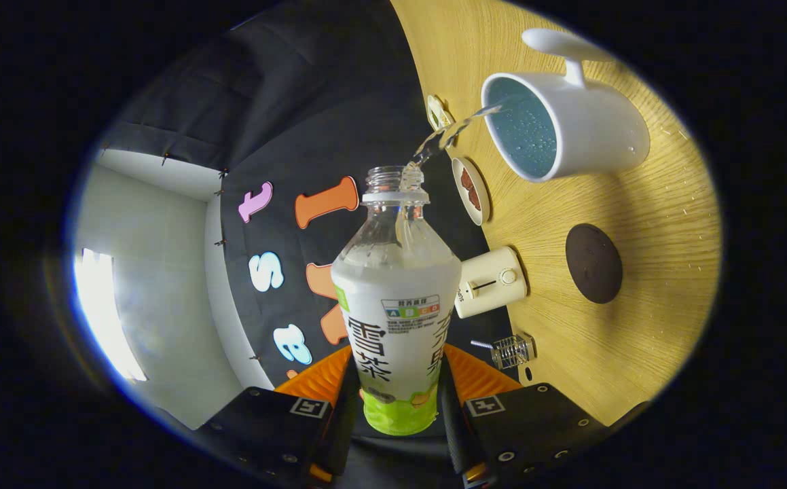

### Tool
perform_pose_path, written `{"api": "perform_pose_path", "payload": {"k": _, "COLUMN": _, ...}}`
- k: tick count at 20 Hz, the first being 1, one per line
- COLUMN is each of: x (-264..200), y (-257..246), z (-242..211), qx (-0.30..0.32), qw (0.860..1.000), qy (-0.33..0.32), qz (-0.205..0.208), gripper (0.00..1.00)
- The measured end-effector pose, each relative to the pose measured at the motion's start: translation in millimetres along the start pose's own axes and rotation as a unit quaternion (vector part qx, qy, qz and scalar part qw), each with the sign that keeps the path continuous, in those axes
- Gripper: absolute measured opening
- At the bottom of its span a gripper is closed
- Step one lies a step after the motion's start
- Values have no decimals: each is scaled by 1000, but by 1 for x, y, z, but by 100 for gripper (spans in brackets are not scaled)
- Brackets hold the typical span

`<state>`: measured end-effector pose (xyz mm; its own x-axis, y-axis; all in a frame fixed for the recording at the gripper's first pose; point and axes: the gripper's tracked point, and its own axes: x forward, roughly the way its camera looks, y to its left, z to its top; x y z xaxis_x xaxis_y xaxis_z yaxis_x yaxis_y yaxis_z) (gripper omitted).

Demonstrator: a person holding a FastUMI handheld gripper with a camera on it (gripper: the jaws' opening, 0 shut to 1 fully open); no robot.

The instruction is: Take the bottle from table, then pour the juice into the cup, finally place the bottle on the coaster

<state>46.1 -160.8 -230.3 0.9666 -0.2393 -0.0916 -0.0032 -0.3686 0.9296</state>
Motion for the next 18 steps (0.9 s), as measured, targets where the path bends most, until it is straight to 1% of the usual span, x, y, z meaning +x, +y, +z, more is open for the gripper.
{"api": "perform_pose_path", "payload": {"k": 13, "x": 4, "y": 2, "z": -3, "qx": 46, "qw": 999, "qy": -2, "qz": -5, "gripper": 59}}
{"api": "perform_pose_path", "payload": {"k": 18, "x": 4, "y": 2, "z": 1, "qx": 75, "qw": 997, "qy": -12, "qz": -5, "gripper": 59}}
